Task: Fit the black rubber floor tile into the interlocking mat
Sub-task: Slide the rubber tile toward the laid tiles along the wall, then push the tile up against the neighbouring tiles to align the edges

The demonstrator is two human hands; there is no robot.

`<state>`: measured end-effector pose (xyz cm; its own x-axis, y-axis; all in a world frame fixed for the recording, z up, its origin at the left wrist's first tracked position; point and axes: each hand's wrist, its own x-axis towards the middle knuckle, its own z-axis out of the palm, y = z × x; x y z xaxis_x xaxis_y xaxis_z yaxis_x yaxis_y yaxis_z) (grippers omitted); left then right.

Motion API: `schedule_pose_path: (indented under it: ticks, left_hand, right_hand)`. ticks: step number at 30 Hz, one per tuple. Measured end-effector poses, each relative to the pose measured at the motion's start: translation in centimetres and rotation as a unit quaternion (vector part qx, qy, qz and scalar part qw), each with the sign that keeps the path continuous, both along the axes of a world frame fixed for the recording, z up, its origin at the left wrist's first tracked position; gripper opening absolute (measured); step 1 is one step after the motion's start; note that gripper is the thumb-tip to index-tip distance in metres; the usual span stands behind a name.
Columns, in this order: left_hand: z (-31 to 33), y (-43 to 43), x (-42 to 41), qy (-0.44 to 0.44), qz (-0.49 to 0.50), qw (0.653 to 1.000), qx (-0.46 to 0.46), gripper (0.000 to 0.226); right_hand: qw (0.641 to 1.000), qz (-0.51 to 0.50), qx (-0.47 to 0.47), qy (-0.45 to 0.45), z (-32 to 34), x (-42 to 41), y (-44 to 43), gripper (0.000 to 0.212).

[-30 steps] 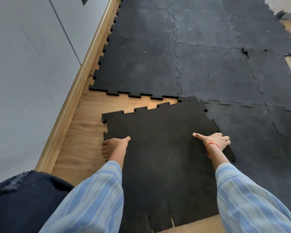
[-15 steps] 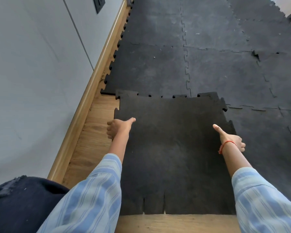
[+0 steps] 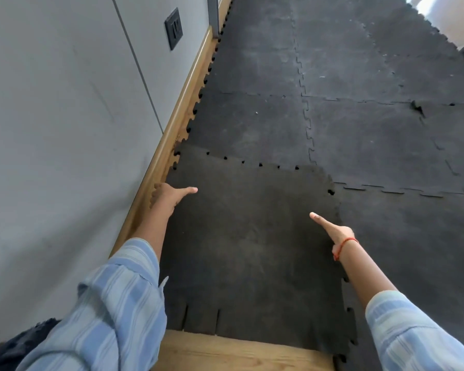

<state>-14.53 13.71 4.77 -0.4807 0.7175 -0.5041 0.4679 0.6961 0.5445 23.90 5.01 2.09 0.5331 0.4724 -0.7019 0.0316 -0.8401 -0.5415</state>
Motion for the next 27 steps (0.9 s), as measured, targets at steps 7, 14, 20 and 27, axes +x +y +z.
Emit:
schedule_pose_path:
  ticks: [7,14,20,27]
  left_hand:
    - [-3.7,-2.7,4.8,0.053,-0.231,0.961,-0.144,0.133]
    - [-5.3,-6.9,8.9,0.207,-0.433,0.836,-0.265,0.148]
    - [-4.7,-4.6,12.3,0.209,-0.37,0.842,-0.333,0.15]
    - [-4.7,-5.1,13.2,0.211,-0.327,0.856,-0.341,0.148]
  right_hand:
    - [0.93,0.316,-0.09,-0.167,0.7,-6.0,0.6,0.109]
    - [0.825,0.485,-0.184,-0.223,-1.2,-8.5,-3.5,0.137]
    - [0.872,0.397,-0.198,-0.207,0.4,-7.2,-0.7,0.128]
    - [0.903,0.333,-0.187,-0.197,-0.5,-4.3,-0.4,0.149]
